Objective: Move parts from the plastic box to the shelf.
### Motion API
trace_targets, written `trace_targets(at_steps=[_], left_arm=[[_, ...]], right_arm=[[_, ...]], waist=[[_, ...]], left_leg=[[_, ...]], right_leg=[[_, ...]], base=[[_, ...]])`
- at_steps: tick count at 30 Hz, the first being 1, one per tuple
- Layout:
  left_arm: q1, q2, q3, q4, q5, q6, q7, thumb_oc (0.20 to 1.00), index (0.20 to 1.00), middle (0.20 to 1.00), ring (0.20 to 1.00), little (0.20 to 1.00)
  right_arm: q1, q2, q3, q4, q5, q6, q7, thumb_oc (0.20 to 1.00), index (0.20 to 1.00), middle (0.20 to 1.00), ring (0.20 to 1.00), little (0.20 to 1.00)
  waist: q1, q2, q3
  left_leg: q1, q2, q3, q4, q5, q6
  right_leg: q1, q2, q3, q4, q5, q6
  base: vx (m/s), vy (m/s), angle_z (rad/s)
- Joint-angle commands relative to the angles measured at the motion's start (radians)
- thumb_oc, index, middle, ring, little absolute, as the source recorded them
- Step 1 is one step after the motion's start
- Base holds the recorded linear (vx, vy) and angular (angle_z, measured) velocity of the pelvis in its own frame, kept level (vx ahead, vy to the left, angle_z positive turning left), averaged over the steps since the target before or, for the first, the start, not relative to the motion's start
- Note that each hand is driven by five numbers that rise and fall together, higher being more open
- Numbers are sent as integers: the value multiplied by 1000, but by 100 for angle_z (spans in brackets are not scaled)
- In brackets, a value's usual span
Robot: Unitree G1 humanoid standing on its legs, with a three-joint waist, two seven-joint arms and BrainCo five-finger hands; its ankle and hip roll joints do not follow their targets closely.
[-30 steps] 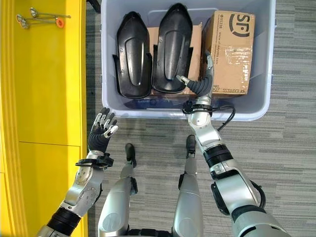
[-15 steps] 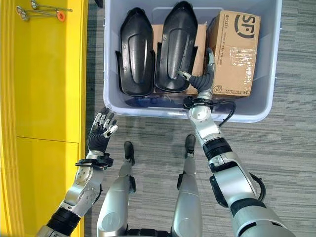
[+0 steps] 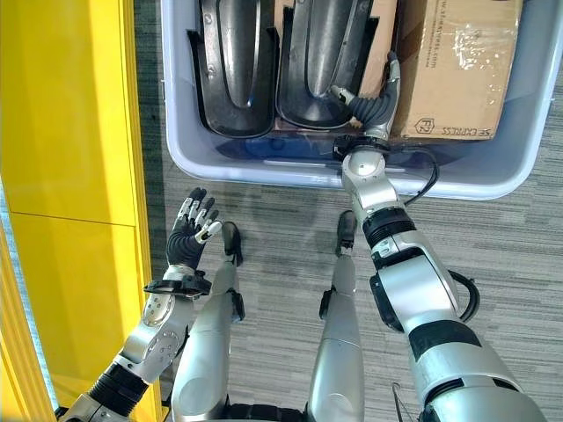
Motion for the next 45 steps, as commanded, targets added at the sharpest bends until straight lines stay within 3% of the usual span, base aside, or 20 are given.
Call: trace_targets(at_steps=[1, 7, 8, 12, 13, 14, 15, 35, 45], left_arm=[[18, 68, -24, -130, 10, -52, 17, 1000, 1000, 1000, 1000, 1000], [19, 85, -27, -138, 10, -55, 29, 1000, 1000, 1000, 1000, 1000], [11, 92, -32, -144, 7, -53, 33, 1000, 1000, 1000, 1000, 1000], [2, 96, -38, -151, 6, -53, 40, 1000, 1000, 1000, 1000, 1000], [1, 96, -41, -150, 6, -53, 40, 1000, 1000, 1000, 1000, 1000], [1, 96, -41, -150, 6, -53, 40, 1000, 1000, 1000, 1000, 1000], [1, 97, -44, -152, 5, -54, 41, 1000, 1000, 1000, 1000, 1000], [-37, 92, -60, -126, 0, -54, 40, 1000, 1000, 1000, 1000, 1000], [-49, 82, -56, -98, -7, -47, 29, 1000, 1000, 1000, 1000, 1000]], right_arm=[[-95, -57, 21, 18, 31, -44, 10, 1000, 1000, 1000, 1000, 1000], [-157, -95, 29, 116, 82, -48, 10, 1000, 1000, 1000, 1000, 1000], [-194, -116, 43, 166, 100, -43, 12, 1000, 1000, 1000, 1000, 1000], [-215, -126, 73, 233, 84, -20, 17, 1000, 1000, 1000, 1000, 1000], [-218, -127, 85, 252, 64, -8, 19, 875, 875, 875, 875, 875], [-219, -127, 85, 252, 64, -8, 19, 329, 329, 329, 329, 329], [-217, -130, 108, 285, 26, 12, 26, 200, 200, 200, 200, 200], [-170, -123, 96, 304, -28, 42, 14, 200, 200, 200, 200, 200], [-134, -126, 58, 265, 18, 18, 17, 200, 200, 200, 200, 200]], waist=[[7, 25, -9], [19, 31, -9], [19, 33, -9], [25, 34, -9], [27, 35, -9], [27, 36, -9], [31, 39, -9], [25, 20, -9], [24, 3, -9]], left_leg=[[-74, 11, -76, 46, -20, 31], [-179, 4, -109, 145, -59, 37], [-241, -4, -131, 217, -90, 42], [-266, -11, -146, 240, -101, 46], [-267, -12, -147, 241, -101, 47], [-267, -12, -148, 241, -101, 47], [-266, -12, -150, 240, -102, 49], [-173, -22, -145, 225, -106, 50], [-91, -12, -150, 196, -93, 45]], right_leg=[[4, -111, 16, 117, -92, 68], [-74, -98, 6, 207, -139, 49], [-115, -87, 6, 262, -167, 39], [-135, -81, 3, 288, -180, 34], [-134, -81, 0, 289, -181, 34], [-134, -81, 0, 289, -181, 34], [-136, -83, -5, 294, -183, 34], [-31, -92, -32, 270, -182, 38], [49, -90, -46, 261, -184, 38]], base=[[-15, -41, 15], [0, -16, 13], [-19, -17, -6], [-2, -17, 3], [2, -16, -26], [7, 1, -26], [6, 8, -3], [-1, 3, 2], [-3, -1, 0]])
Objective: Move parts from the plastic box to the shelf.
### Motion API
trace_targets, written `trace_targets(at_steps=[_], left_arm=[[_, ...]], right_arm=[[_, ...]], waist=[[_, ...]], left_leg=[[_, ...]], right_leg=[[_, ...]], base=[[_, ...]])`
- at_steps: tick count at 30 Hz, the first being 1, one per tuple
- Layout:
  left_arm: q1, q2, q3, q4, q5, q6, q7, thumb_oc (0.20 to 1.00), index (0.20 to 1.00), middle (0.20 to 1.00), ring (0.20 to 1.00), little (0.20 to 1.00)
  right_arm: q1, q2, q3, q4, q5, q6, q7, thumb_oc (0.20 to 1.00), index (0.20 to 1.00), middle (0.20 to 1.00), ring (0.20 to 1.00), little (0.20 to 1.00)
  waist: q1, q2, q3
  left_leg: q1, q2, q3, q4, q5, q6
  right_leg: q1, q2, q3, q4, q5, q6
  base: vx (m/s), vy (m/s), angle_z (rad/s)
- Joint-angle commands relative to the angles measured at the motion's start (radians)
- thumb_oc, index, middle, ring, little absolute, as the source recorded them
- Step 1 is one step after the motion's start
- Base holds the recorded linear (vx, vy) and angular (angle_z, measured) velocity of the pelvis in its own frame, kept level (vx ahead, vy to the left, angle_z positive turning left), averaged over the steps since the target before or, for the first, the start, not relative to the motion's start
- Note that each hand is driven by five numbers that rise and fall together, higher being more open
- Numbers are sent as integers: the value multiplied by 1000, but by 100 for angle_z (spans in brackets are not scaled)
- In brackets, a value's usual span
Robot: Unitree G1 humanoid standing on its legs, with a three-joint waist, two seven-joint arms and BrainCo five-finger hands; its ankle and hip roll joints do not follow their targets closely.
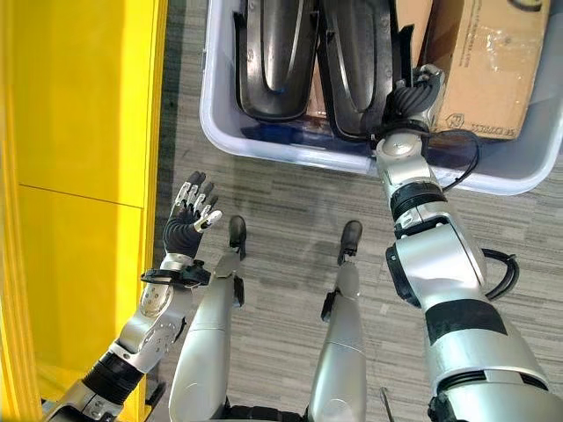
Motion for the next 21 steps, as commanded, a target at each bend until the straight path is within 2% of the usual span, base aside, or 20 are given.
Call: trace_targets(at_steps=[1, 5, 11, 15, 21], left_arm=[[17, 20, -14, -56, -4, -32, -12, 1000, 1000, 1000, 1000, 1000], [18, 14, 7, -38, -1, -30, -8, 1000, 1000, 1000, 1000, 1000], [51, 19, 47, -41, -2, -25, -26, 1000, 1000, 1000, 1000, 1000], [95, 26, 78, -31, 0, -19, -49, 1000, 1000, 1000, 1000, 1000], [144, 30, 112, -24, -10, -4, -78, 1000, 1000, 1000, 1000, 1000]], right_arm=[[22, -28, -7, -98, 12, -52, -4, 200, 200, 200, 200, 200], [108, -15, -42, -294, 28, -99, -23, 200, 200, 200, 200, 200], [299, -3, -121, -630, -44, -135, -33, 200, 200, 200, 200, 200], [490, 47, -213, -810, -33, -179, -14, 200, 200, 200, 200, 200], [660, 99, -256, -957, 22, -216, 53, 200, 200, 200, 200, 200]], waist=[[-4, 10, 26], [-19, -11, 26], [-38, -35, 25], [-44, -42, -32], [-49, -47, -81]], left_leg=[[107, 20, -9, -120, 5, 15], [166, 29, -9, -145, 12, 12], [278, 40, -11, -209, 40, 7], [351, 51, -20, -252, 52, 1], [408, 58, -25, -291, 61, -4]], right_leg=[[64, -69, 1, 153, -133, 45], [114, -63, 2, 142, -132, 44], [217, -66, -11, 114, -122, 47], [294, -71, -28, 85, -125, 50], [349, -72, -35, 62, -130, 53]], base=[[0, 0, 0], [-2, -6, 1], [4, -32, -5], [71, -39, 2], [60, -20, 2]])
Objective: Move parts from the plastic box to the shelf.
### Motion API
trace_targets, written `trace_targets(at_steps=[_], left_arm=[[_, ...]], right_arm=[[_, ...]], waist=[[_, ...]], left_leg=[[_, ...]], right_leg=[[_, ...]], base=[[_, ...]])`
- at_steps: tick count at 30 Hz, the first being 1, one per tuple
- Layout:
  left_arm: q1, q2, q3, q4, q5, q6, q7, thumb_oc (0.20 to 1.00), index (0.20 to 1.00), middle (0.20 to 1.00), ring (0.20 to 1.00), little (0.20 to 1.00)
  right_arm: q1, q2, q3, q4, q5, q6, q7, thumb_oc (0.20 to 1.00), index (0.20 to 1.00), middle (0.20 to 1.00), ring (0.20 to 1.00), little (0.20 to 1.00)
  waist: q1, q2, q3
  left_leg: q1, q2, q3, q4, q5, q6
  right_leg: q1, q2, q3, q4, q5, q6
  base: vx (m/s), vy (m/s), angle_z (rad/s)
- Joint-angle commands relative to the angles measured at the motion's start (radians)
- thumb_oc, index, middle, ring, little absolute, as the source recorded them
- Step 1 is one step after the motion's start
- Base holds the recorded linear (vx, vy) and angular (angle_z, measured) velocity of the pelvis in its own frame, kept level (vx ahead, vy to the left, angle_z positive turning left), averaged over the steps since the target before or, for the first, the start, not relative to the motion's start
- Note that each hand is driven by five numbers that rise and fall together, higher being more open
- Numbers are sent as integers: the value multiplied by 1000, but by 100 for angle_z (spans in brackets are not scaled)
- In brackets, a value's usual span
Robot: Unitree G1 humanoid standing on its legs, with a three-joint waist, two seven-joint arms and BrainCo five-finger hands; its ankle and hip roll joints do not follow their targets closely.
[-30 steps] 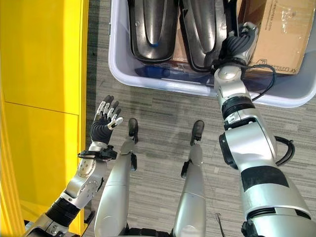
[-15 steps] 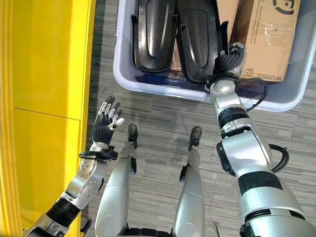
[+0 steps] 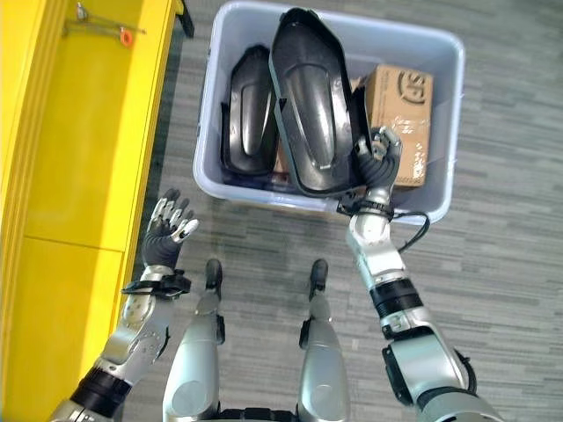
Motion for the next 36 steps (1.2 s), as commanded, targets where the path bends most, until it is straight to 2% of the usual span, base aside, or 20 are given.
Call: trace_targets(at_steps=[1, 4, 10, 16, 18, 24, 27, 28, 29, 30, 31, 32, 33, 34, 35, 36], left_arm=[[49, 18, 9, -53, 2, -12, -65, 1000, 1000, 1000, 1000, 1000], [63, 20, 18, -50, 2, -12, -73, 1000, 1000, 1000, 1000, 1000], [151, 16, 107, -23, -4, 10, -111, 1000, 1000, 1000, 1000, 1000], [184, 11, 175, -10, 7, 24, -125, 1000, 1000, 1000, 1000, 1000], [212, 3, 211, -9, 11, 34, -132, 1000, 1000, 1000, 1000, 1000], [280, -45, 249, -11, -25, 45, -137, 1000, 1000, 1000, 1000, 1000], [322, -72, 281, -37, -56, 38, -129, 1000, 1000, 1000, 1000, 1000], [335, -90, 289, -43, -70, 36, -129, 1000, 1000, 1000, 1000, 1000], [335, -90, 289, -43, -70, 36, -129, 1000, 1000, 1000, 1000, 1000], [327, -93, 294, -29, -49, 41, -124, 1000, 1000, 1000, 1000, 1000], [321, -89, 303, -29, -33, 41, -125, 1000, 1000, 1000, 1000, 1000], [321, -89, 302, -29, -33, 41, -125, 1000, 1000, 1000, 1000, 1000], [318, -90, 305, -35, -27, 41, -129, 1000, 1000, 1000, 1000, 1000], [311, -90, 307, -26, -25, 42, -129, 1000, 1000, 1000, 1000, 1000], [307, -95, 309, -32, -25, 39, -133, 1000, 1000, 1000, 1000, 1000], [299, -97, 307, -35, -28, 39, -133, 1000, 1000, 1000, 1000, 1000]], right_arm=[[59, -28, -66, -124, 36, -127, 89, 200, 200, 200, 200, 200], [98, -19, -69, -154, 41, -130, 107, 200, 200, 200, 200, 200], [296, 24, -75, -278, 154, -129, 244, 200, 200, 200, 200, 200], [389, 16, -67, -334, 160, -99, 312, 200, 200, 200, 200, 200], [435, 12, -62, -405, 170, -86, 349, 200, 200, 200, 200, 200], [448, -12, -31, -453, 232, -77, 401, 200, 200, 200, 200, 200], [392, -61, 1, -488, 266, -85, 418, 200, 200, 200, 200, 200], [368, -86, 3, -509, 267, -91, 420, 200, 200, 200, 200, 200], [368, -86, 3, -509, 267, -91, 420, 200, 200, 200, 200, 200], [381, -116, -26, -544, 251, -102, 416, 200, 200, 200, 200, 200], [398, -122, -40, -554, 248, -102, 415, 200, 200, 200, 200, 200], [398, -122, -40, -554, 248, -102, 415, 200, 200, 200, 200, 200], [423, -120, -53, -558, 265, -103, 423, 200, 200, 200, 200, 200], [448, -116, -68, -564, 260, -103, 425, 200, 200, 200, 200, 200], [474, -112, -80, -576, 261, -107, 428, 200, 200, 200, 200, 200], [509, -99, -89, -584, 278, -112, 430, 200, 200, 200, 200, 200]], waist=[[-4, 41, -82], [-6, 39, -95], [-16, 22, -191], [-22, 21, -271], [-29, 19, -308], [-25, 30, -346], [7, 47, -334], [16, 59, -316], [16, 59, -317], [21, 57, -265], [19, 50, -251], [19, 52, -254], [13, 42, -241], [6, 33, -239], [-7, 24, -241], [-23, 20, -241]], left_leg=[[78, 17, -36, -112, 31, 19], [89, 18, -40, -114, 30, 17], [179, 32, -44, -114, 8, 19], [259, 49, -38, -114, -13, 17], [304, 72, -32, -110, -19, 15], [356, 125, -42, -109, 3, 2], [319, 181, -88, -114, 125, -32], [260, 185, -115, -114, 196, -41], [259, 185, -116, -114, 196, -41], [193, 164, 4, -83, 260, -2], [179, 148, 22, -16, 217, 16], [171, 149, 19, -11, 217, 17], [172, 117, 46, 98, 120, 45], [169, 107, 67, 166, 70, 54], [189, 122, 114, 224, 17, 52], [209, 144, 159, 279, -13, 56]], right_leg=[[77, -112, -14, 131, -110, 79], [95, -113, -23, 125, -111, 81], [195, -103, -35, 123, -138, 82], [257, -90, -41, 151, -182, 79], [277, -68, -26, 199, -224, 71], [310, -11, -19, 247, -294, 39], [281, 61, -43, 316, -349, -8], [260, 82, -72, 323, -353, -30], [259, 82, -73, 323, -353, -30], [258, 59, -147, 336, -356, -57], [252, 46, -164, 345, -349, -63], [249, 47, -165, 342, -345, -63], [245, 25, -191, 354, -343, -70], [249, 10, -221, 350, -335, -77], [260, -7, -244, 356, -350, -76], [262, -20, -273, 365, -352, -85]], base=[[108, -49, 11], [68, -31, 17], [87, -40, 7], [51, -47, 3], [38, -108, -6], [-8, -129, -9], [-214, -249, -2], [-234, -187, 17], [-408, -253, 48], [-341, -194, 73], [-346, -191, 129], [-212, -139, 188], [-180, -132, 193], [-173, -177, 129], [-129, -97, 64], [-99, -35, 81]])
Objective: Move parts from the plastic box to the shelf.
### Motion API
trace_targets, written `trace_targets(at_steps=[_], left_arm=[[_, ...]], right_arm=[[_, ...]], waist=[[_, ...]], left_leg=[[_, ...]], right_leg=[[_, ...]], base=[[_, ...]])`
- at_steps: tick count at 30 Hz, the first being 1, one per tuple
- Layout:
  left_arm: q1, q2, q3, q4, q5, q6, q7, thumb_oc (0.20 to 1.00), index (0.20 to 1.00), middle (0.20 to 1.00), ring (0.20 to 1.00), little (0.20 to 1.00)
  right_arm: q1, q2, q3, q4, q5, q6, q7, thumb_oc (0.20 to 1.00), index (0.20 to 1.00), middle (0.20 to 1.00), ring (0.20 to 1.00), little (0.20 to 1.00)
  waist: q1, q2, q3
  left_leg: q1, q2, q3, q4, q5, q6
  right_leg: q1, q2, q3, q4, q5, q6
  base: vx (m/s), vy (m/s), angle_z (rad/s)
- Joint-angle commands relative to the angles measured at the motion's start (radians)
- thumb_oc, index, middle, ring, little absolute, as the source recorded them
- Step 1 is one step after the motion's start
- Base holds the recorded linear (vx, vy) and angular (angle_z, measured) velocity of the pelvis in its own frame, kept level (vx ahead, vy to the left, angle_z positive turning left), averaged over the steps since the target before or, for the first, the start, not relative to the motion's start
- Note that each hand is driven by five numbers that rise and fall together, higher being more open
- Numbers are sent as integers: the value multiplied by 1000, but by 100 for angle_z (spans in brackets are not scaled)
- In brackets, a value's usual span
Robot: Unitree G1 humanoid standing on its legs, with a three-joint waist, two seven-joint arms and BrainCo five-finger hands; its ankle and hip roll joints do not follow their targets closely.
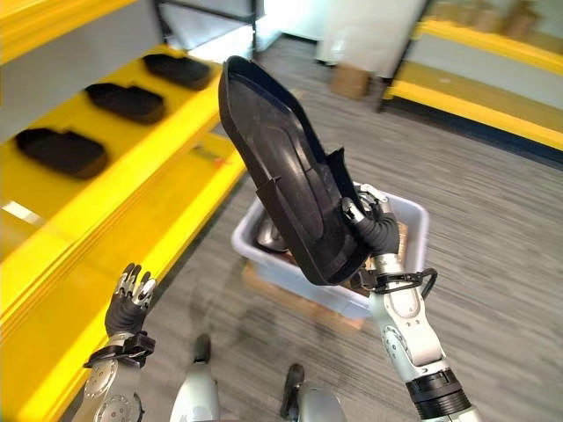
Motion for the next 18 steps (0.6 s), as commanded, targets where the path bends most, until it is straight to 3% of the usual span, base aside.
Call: trace_targets(at_steps=[1, 4, 6, 10, 11, 18], left_arm=[[-59, 21, 24, -71, 12, -48, -16, 1000, 1000, 1000, 1000, 1000], [-80, 39, 7, -73, 13, -43, -24, 1000, 1000, 1000, 1000, 1000], [-91, 49, -29, -101, 4, -31, -52, 1000, 1000, 1000, 1000, 1000], [-84, 79, -33, -129, 0, -32, -63, 1000, 1000, 1000, 1000, 1000], [-53, 90, -23, -135, 8, -42, -63, 1000, 1000, 1000, 1000, 1000], [-35, 109, 22, -161, 26, -54, -35, 1000, 1000, 1000, 1000, 1000]], right_arm=[[34, 29, -104, -118, 52, -92, 18, 200, 200, 200, 200, 200], [89, 52, -133, -141, 72, -93, 20, 200, 200, 200, 200, 200], [147, 69, -219, -168, 74, -98, 5, 200, 200, 200, 200, 200], [156, 83, -249, -188, 69, -104, -10, 200, 200, 200, 200, 200], [142, 92, -251, -188, 29, -104, -27, 200, 200, 200, 200, 200], [111, 115, -224, -187, 12, -110, -44, 200, 200, 200, 200, 200]], waist=[[-90, 6, 5], [-120, 11, 6], [-148, 17, 3], [-137, -2, 40], [-116, -12, 60], [-69, -44, 80]], left_leg=[[143, 105, 100, -82, 79, -36], [196, 123, 115, -67, 29, -39], [226, 76, 153, -150, -107, -26], [165, 36, 134, -60, -133, -16], [146, 8, 122, -46, -157, -7], [81, -71, 79, 18, -203, 36]], right_leg=[[88, -98, -51, 68, -81, 110], [75, -134, -100, 125, -89, 110], [89, -240, -172, 193, -61, 156], [103, -312, -194, 228, -29, 183], [106, -342, -201, 223, 5, 204], [134, -392, -216, 180, 100, 246]], base=[[-144, 39, 110], [-68, 125, 146], [-3, 385, 119], [-13, 252, 84], [-17, 249, 73], [15, 164, 28]])
